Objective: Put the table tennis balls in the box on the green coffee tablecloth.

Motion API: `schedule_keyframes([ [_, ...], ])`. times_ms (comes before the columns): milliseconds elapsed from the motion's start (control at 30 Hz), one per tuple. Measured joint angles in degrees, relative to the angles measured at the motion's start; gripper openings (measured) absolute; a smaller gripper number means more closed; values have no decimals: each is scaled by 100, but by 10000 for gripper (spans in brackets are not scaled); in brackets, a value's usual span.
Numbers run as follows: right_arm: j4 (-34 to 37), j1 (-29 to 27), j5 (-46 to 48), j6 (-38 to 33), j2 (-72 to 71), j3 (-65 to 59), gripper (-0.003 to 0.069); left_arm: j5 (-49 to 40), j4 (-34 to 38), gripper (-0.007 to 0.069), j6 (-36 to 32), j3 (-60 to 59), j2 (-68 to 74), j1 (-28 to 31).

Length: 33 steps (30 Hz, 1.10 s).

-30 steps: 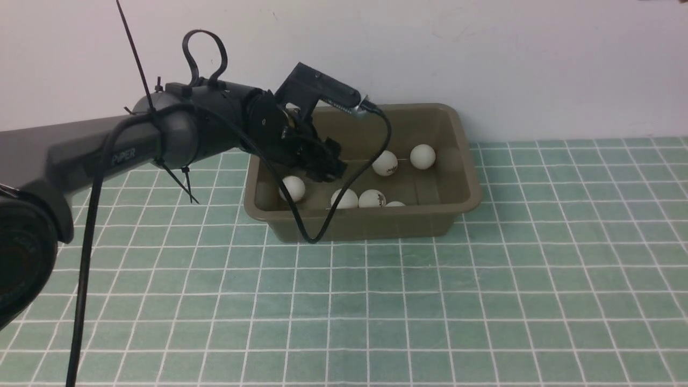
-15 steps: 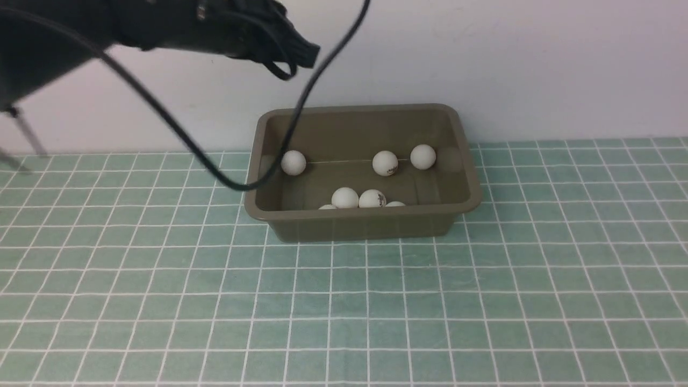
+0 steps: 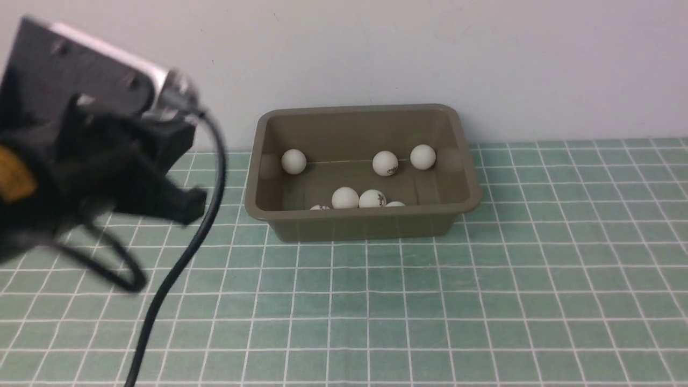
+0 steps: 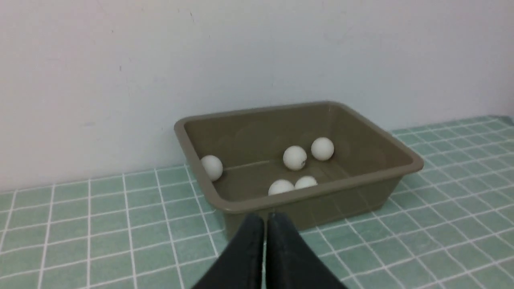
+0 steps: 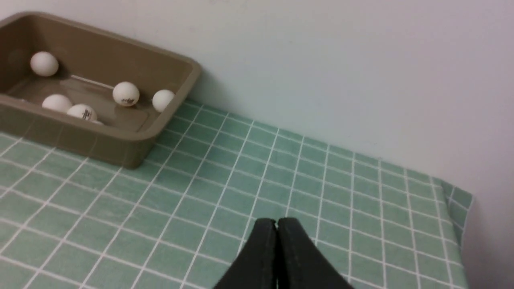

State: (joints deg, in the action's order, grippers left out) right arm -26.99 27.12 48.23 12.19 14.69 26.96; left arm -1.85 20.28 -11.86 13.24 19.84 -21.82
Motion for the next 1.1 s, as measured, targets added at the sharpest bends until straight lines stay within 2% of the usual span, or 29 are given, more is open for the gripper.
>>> schedule_keyframes([
  [400,0,0,77,0,-2,-54,-16,-4,3,-4,-81,0,-137,82],
  [467,0,0,83,0,-2,-54,-16,-147,-82,-4,-290,-7,-290,415],
  [567,0,0,83,0,-2,-54,-16,-578,-191,-4,-670,-206,-771,1565],
  [667,-5,0,83,0,-2,-54,-16,-749,-218,-4,-909,-521,-1262,2189],
  [867,-5,0,88,0,-7,-54,-16,-859,-235,-4,-1195,-1431,-2037,2501],
  [1100,-5,0,88,0,-7,-54,-16,-1286,-230,-4,-1194,-1484,-2047,2508],
])
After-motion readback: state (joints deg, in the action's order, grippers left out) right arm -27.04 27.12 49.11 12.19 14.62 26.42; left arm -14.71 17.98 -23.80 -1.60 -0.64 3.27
